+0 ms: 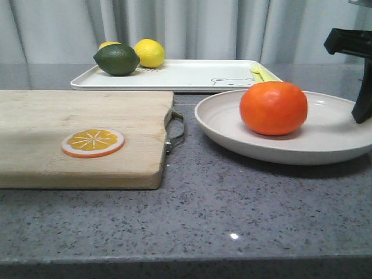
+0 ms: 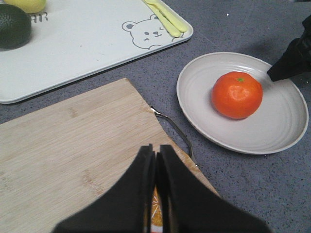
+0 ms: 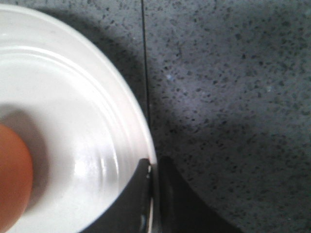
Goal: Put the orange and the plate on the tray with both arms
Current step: 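Lift the plate with the right gripper and carry it onto the tray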
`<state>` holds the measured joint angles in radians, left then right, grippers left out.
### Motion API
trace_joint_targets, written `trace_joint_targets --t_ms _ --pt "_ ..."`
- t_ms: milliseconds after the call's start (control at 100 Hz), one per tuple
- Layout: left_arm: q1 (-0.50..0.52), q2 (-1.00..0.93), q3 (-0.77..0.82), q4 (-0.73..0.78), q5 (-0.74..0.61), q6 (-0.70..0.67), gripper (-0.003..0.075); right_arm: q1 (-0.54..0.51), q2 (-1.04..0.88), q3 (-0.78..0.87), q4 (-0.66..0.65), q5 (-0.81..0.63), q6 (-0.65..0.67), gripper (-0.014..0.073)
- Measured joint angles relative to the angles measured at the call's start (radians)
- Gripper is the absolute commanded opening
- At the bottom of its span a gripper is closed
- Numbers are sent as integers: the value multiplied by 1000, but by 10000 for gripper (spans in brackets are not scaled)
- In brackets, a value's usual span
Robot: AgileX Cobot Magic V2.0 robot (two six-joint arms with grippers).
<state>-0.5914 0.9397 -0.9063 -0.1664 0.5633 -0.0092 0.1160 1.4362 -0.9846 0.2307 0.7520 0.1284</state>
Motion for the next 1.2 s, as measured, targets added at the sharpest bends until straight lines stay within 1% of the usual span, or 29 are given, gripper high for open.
trace_joint_targets --t_ms 250,400,530,760,1040,1200 --pt "0 0 0 0 0 0 -19 -22 7 -87 16 16 0 -67" --pt "0 0 0 -2 -1 0 -19 -22 48 -198 16 39 0 -67" --pt "0 0 0 -2 -1 0 -19 -22 128 -309 20 61 0 -67" --pt "0 0 0 -2 -1 0 -19 -15 311 -575 31 136 -2 -67" --pt "0 0 0 -3 -1 0 -19 50 583 -953 52 219 -2 -67" --pt "0 0 0 -6 -1 0 -19 56 733 -1152 73 262 -2 -67"
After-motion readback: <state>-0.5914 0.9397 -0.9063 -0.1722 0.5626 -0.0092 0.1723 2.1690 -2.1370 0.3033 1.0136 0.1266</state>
